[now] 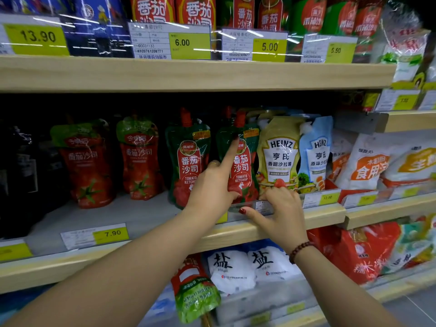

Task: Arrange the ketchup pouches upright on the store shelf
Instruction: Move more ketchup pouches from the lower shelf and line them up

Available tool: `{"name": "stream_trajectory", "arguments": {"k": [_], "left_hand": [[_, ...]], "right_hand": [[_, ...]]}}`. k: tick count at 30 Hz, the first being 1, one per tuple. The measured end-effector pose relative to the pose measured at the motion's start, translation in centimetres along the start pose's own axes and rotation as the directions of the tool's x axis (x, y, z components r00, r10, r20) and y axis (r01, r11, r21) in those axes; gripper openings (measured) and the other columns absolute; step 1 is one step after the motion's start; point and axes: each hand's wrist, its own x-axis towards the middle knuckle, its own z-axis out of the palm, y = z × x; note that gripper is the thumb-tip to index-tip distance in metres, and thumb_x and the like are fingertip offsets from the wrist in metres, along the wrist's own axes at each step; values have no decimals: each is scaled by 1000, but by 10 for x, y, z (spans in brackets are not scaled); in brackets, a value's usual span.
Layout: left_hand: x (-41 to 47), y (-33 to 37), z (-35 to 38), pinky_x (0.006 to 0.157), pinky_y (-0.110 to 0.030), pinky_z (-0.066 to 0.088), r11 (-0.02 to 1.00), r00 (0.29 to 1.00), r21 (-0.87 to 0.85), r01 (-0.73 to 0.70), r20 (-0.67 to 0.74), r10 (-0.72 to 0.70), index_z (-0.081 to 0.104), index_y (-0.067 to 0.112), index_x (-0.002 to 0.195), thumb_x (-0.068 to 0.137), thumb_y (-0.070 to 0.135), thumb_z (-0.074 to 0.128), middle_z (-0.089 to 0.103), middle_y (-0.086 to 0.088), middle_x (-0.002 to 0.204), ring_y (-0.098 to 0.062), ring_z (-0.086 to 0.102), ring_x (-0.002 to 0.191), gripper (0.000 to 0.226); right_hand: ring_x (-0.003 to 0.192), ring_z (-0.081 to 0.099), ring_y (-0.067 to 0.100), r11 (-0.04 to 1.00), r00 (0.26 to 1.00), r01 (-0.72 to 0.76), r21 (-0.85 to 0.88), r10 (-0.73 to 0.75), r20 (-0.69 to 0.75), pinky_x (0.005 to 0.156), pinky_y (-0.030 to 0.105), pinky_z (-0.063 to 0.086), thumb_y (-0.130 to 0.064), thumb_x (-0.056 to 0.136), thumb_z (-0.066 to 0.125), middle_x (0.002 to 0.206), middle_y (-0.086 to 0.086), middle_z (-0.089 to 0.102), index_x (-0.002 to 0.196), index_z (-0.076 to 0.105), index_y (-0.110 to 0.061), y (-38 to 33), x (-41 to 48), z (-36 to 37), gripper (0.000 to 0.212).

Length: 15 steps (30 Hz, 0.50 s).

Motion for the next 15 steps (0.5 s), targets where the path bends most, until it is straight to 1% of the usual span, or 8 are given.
{"name": "stream_trajectory", "arguments": {"k": [4, 8, 12, 15], "left_hand": [[7, -3, -1, 71, -39, 56, 999, 998, -13, 49, 46, -48, -18, 53, 135, 70, 15, 78, 54, -8, 97, -20, 58, 79, 122], [12, -7, 1, 74, -39, 56, 998, 996, -19, 66, 61, -64, -18, 53, 135, 71, 14, 77, 56, -10, 103, -23, 59, 86, 121], [14, -9, 3, 76, -39, 56, 996, 995, -38, 83, 64, -80, -19, 55, 133, 71, 14, 77, 54, -9, 102, -23, 59, 86, 122], [13, -10, 4, 75, -39, 55, 997, 996, -42, 67, 53, -64, -23, 59, 130, 71, 14, 77, 54, -8, 97, -22, 58, 83, 124]], "right_hand": [[70, 43, 12, 1000, 1000, -7, 6, 7, 6, 75, 29, 29, -64, 72, 54, 66, -13, 43, 67, 45, -24, 2, -1, 1, 42], [70, 42, 13, 1000, 1000, -9, -2, 9, 11, 75, 28, 28, -65, 73, 51, 65, -11, 44, 67, 44, -25, 3, -1, 2, 42], [69, 42, 13, 1000, 1000, -4, 3, 4, -3, 74, 26, 26, -64, 73, 53, 64, -10, 44, 66, 45, -23, 6, -2, 4, 42], [67, 42, 13, 1000, 1000, 4, 1, -4, -10, 74, 27, 27, -65, 74, 53, 64, -10, 42, 66, 43, -24, 6, -1, 4, 42]]}}
